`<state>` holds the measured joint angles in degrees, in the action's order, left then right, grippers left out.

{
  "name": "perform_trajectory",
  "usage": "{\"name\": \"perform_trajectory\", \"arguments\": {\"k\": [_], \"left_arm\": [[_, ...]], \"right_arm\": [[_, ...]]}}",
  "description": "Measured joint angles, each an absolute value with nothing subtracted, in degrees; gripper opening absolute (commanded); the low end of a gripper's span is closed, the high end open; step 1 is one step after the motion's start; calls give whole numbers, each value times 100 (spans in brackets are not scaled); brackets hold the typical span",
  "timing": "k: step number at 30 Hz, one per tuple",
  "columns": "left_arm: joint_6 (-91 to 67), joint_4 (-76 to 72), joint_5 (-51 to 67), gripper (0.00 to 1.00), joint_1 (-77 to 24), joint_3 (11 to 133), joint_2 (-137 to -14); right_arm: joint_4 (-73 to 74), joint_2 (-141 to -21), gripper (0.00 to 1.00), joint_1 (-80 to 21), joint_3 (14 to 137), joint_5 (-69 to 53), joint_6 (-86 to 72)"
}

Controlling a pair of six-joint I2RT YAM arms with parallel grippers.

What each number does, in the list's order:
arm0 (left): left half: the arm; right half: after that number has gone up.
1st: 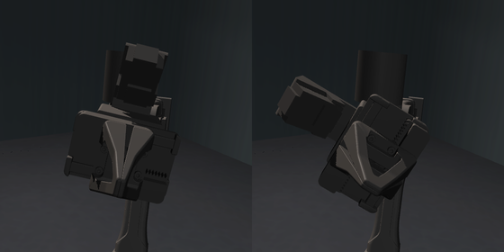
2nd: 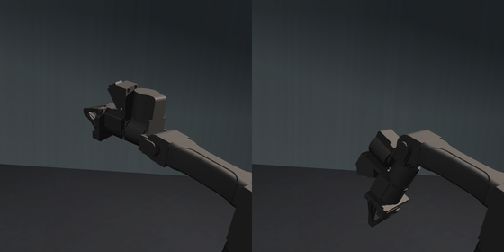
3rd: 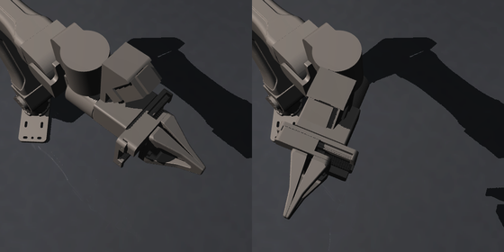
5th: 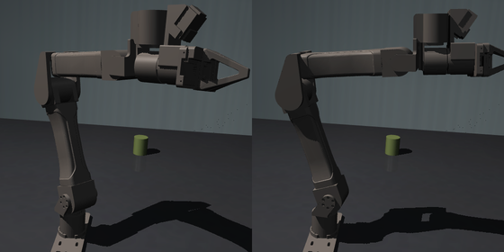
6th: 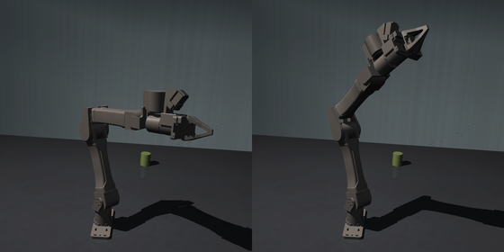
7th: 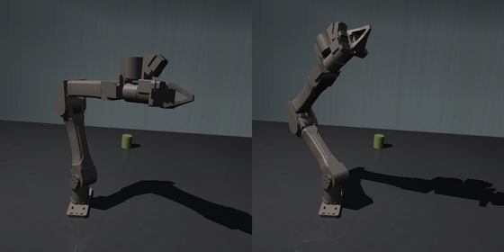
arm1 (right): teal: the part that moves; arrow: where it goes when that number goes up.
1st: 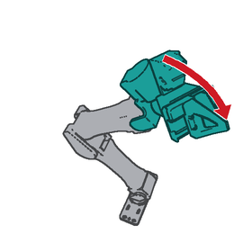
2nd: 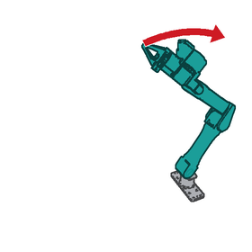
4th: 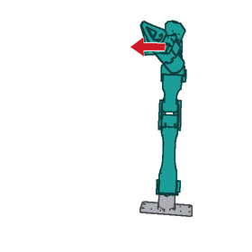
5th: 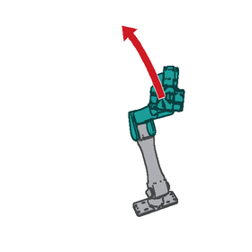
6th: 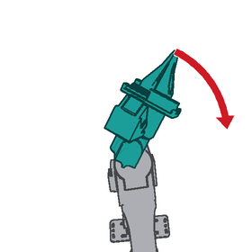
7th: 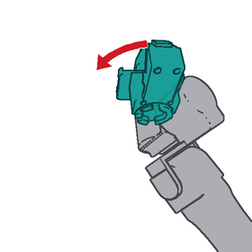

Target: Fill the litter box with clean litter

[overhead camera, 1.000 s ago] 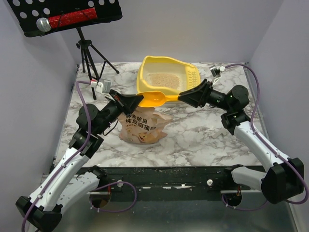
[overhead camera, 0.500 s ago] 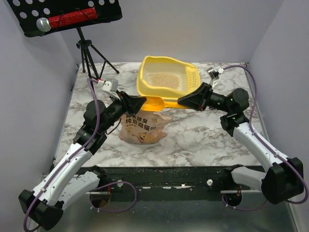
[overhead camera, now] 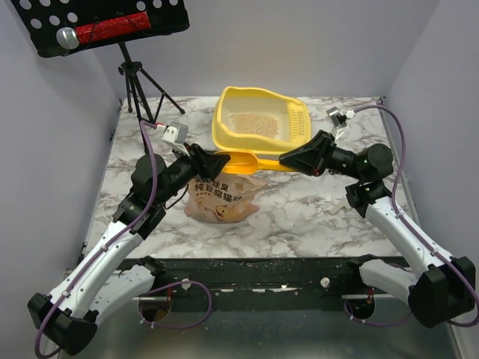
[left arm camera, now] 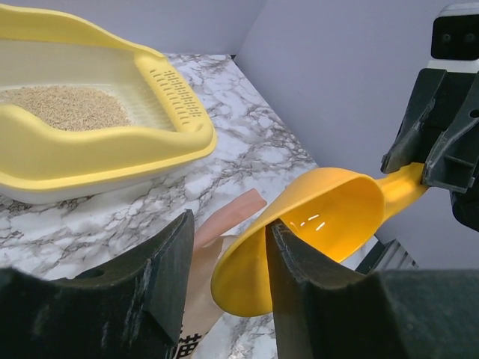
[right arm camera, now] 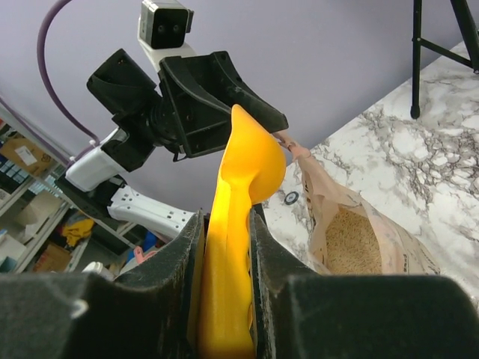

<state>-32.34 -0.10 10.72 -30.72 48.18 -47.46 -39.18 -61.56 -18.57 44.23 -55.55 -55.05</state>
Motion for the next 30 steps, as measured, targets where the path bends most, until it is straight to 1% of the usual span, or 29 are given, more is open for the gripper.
{"name": "perform_trajectory", "arguments": {"k": [1,2,4,5,8,13,18,21,23,30], "left_arm": [[-3227,3,1074,48,-3074,4818,-4746],[-3210,21,1072,44,-3074,4818,-4746],[-3166,40,1074,16,-3074,4818,-4748],[-3155,40,1074,1,-3076,4818,-4746],[-3227,-16,1337,0,-3050,4821,-4700],[-3350,-314,1597,0,-3037,4635,-4416],[-3437,-650,1697,0,-3035,4410,-4333],[-3474,-965,1737,0,-3048,4278,-4263],[-3516,-1127,1730,0,-3041,4112,-4152],[-3546,-1396,1640,0,-3020,3892,-3662]], "right_arm": [[-3887,-6128,1,-1857,4399,-5537,-5483],[-3872,-6106,1,-1857,4377,-5527,-5454],[-3846,-6093,1,-1857,4353,-5516,-5424],[-3824,-6093,3,-1857,4351,-5505,-5411],[-3780,-6097,16,-1765,4320,-5489,-5443],[-4152,-6086,28,-1730,4307,-5680,-5682],[-4316,-6119,57,-1730,4215,-5734,-5784],[-4565,-6278,66,-1796,4121,-5826,-5992],[-4746,-6361,68,-1826,4049,-5898,-6145],[-5527,-6534,68,-1857,3966,-6088,-6637]]}}
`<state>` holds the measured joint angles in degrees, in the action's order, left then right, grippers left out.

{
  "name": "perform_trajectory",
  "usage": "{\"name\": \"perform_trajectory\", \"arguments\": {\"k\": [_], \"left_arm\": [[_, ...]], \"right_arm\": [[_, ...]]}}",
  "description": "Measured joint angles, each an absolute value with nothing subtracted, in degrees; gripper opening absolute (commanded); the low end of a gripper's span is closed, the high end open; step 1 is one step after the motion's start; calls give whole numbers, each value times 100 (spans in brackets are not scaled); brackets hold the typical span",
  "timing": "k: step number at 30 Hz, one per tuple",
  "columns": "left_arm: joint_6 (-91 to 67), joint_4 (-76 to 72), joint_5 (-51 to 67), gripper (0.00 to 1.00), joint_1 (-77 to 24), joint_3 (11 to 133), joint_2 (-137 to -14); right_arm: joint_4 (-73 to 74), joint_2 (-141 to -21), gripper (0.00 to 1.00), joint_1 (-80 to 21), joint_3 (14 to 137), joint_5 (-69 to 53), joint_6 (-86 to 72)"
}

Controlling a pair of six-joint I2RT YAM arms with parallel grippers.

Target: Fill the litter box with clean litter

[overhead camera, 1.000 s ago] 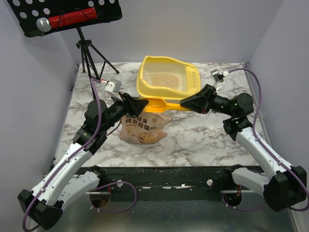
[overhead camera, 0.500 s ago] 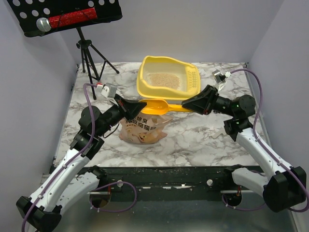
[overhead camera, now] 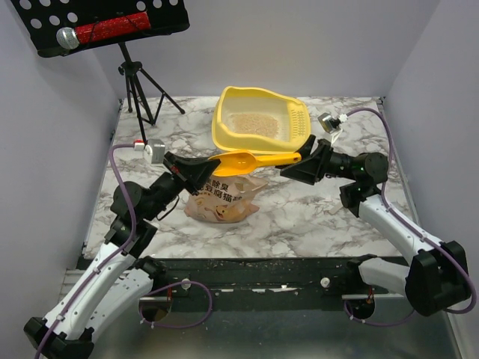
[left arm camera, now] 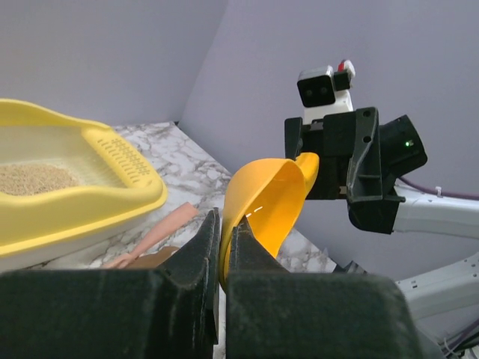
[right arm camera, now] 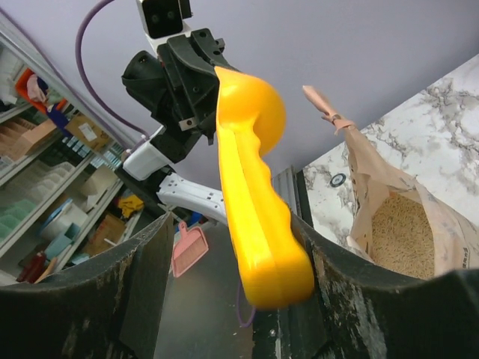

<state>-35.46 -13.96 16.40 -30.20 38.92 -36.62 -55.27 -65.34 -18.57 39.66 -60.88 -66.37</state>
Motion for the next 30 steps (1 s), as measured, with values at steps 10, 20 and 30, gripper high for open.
{"name": "perform_trajectory", "arguments": {"k": [10,20,30], "left_arm": [[-3586,-1540,1455,0,-2969,3889,-3538],[-3758,-1535,1455,0,-2969,3885,-3518],[-3824,-1538,1457,0,-2969,3883,-3527]], "right_arm": [[-6333,-6827,68,-1868,3970,-6189,-7094],[-6322,-7185,67,-1868,4331,-6204,-6906],[-6311,-7264,61,-1868,4593,-6215,-6810]]}}
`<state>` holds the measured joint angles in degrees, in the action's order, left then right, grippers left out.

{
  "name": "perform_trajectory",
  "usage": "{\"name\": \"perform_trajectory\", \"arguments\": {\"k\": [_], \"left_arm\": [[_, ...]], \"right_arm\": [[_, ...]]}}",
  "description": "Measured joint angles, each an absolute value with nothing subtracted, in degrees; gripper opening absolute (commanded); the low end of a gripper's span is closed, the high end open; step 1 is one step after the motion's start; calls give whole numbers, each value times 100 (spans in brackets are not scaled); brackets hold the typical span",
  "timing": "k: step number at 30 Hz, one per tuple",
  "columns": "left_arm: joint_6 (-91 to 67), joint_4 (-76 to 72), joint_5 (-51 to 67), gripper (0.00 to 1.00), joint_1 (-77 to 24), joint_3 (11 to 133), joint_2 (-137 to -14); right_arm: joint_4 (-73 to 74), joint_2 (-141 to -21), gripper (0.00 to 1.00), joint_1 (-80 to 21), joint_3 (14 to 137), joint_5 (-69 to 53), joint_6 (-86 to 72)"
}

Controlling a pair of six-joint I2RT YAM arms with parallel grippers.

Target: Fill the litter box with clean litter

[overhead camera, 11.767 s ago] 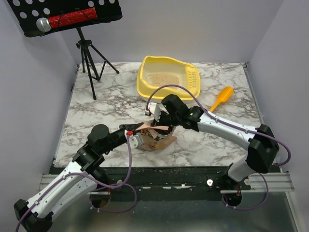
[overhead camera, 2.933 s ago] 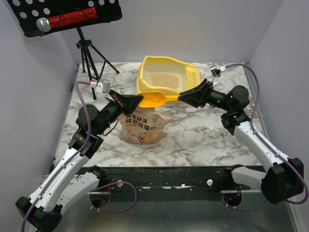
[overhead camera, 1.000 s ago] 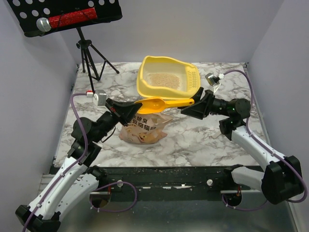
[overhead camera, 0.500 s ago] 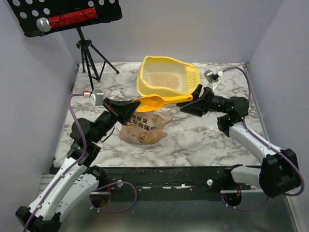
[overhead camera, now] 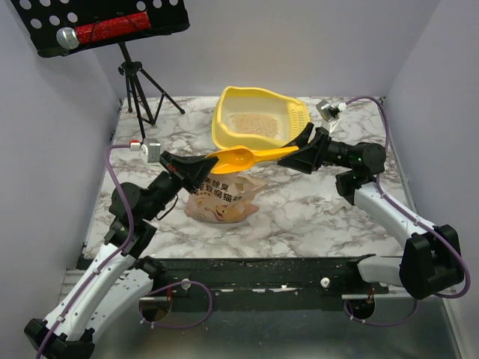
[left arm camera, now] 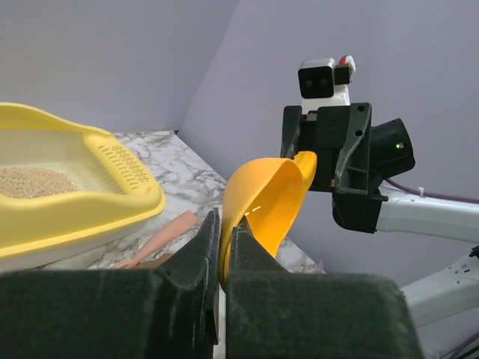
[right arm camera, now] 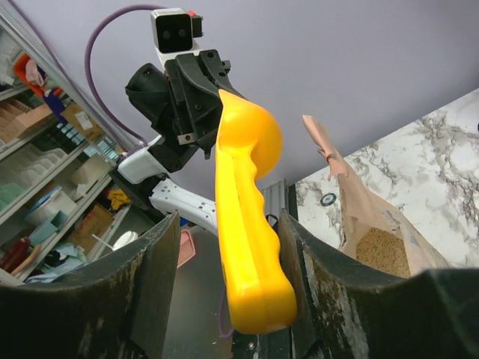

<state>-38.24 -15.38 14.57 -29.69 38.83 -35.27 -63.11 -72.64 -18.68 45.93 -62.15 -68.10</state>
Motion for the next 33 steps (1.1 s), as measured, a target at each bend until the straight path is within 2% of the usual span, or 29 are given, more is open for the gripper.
{"name": "perform_trajectory", "arguments": {"k": [6,13,15,18,20,28,33], "left_arm": [[-3824,-1575,1455,0,-2969,3872,-3586],[-3822,-1667,1457,0,-2969,3870,-3660],[-3822,-1669,1457,0,-2969,3872,-3671],[-3822,-1671,1457,0,-2969,3870,-3682],[-3819,-1673,1457,0,-2969,3870,-3682],[-3793,-1669,1455,0,-2969,3857,-3682],[-3778,-1669,1455,0,-2963,3846,-3682]], "right_arm": [[-6292,-7286,47,-1868,4657,-6230,-6746],[-6287,-7363,40,-1868,4659,-6233,-6742],[-6289,-7363,41,-1868,4661,-6241,-6740],[-6289,-7363,50,-1868,4678,-6246,-6713],[-6287,-7369,52,-1868,4681,-6248,-6681],[-6302,-7481,50,-1868,4753,-6248,-6628],[-6361,-7572,36,-1868,4753,-6250,-6648]]}}
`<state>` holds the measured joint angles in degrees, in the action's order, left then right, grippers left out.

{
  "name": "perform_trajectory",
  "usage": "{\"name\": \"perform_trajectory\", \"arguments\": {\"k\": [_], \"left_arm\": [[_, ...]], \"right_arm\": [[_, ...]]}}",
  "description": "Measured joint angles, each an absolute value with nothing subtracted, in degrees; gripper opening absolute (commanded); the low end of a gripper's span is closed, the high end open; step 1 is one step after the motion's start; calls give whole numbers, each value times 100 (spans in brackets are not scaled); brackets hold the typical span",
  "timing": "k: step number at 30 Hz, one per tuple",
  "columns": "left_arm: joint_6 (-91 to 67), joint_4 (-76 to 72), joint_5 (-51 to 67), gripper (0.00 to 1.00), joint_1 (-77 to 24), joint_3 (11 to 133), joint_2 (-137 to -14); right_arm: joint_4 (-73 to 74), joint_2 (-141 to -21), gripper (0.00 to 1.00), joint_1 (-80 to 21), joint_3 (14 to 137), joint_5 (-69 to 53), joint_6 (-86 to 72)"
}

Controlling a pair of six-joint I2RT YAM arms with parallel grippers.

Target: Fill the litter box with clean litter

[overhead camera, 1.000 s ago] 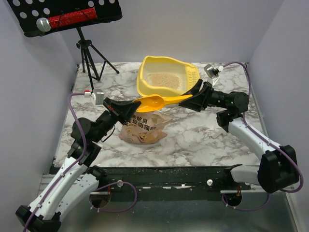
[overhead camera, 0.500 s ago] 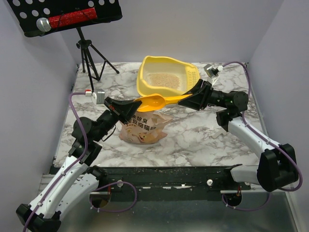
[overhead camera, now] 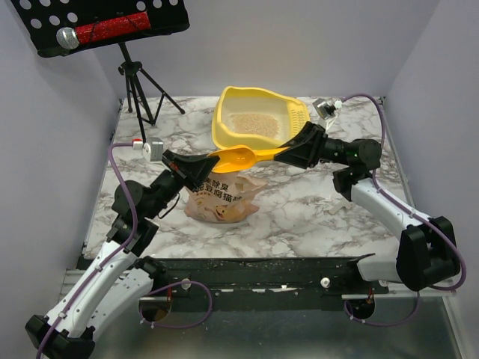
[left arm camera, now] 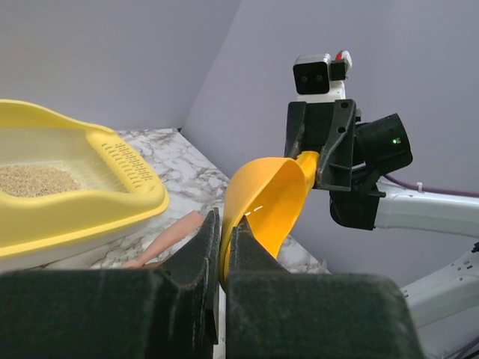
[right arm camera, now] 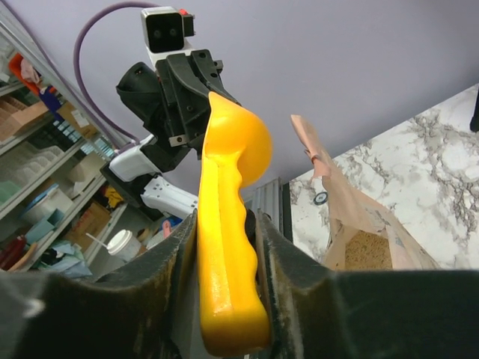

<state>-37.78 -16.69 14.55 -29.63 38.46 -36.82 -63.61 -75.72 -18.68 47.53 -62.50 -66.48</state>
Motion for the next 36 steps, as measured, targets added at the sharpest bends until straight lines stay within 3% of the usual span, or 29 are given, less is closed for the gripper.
{"name": "perform_trajectory", "arguments": {"k": [5,8,11,14,18,21,30,36], "left_arm": [[-3793,-1645,1435,0,-2908,3811,-3717],[-3798,-1660,1439,0,-2906,3811,-3723],[-3778,-1638,1437,1,-2899,3809,-3719],[-3730,-1516,1415,43,-2897,3811,-3719],[-3492,-1199,1389,64,-2899,3885,-3769],[-3238,-862,1385,70,-2899,4104,-3817],[-1990,360,1041,72,-2899,5203,-3946],[-980,1332,974,78,-2963,6178,-4668]], "right_arm": [[-6543,-7596,17,-1879,4794,-6322,-6764],[-6552,-7601,1,-1879,4803,-6344,-6746],[-6504,-7601,1,-1879,4803,-6342,-6685],[-6316,-7570,1,-1879,4805,-6340,-6530],[-5776,-7393,1,-1883,4805,-6292,-6123],[-5083,-7107,1,-1883,4805,-6119,-5684],[-1798,-5841,1,-1881,5572,-5065,-3981],[-25,-5354,1,-1881,6040,-4294,-3157]]}}
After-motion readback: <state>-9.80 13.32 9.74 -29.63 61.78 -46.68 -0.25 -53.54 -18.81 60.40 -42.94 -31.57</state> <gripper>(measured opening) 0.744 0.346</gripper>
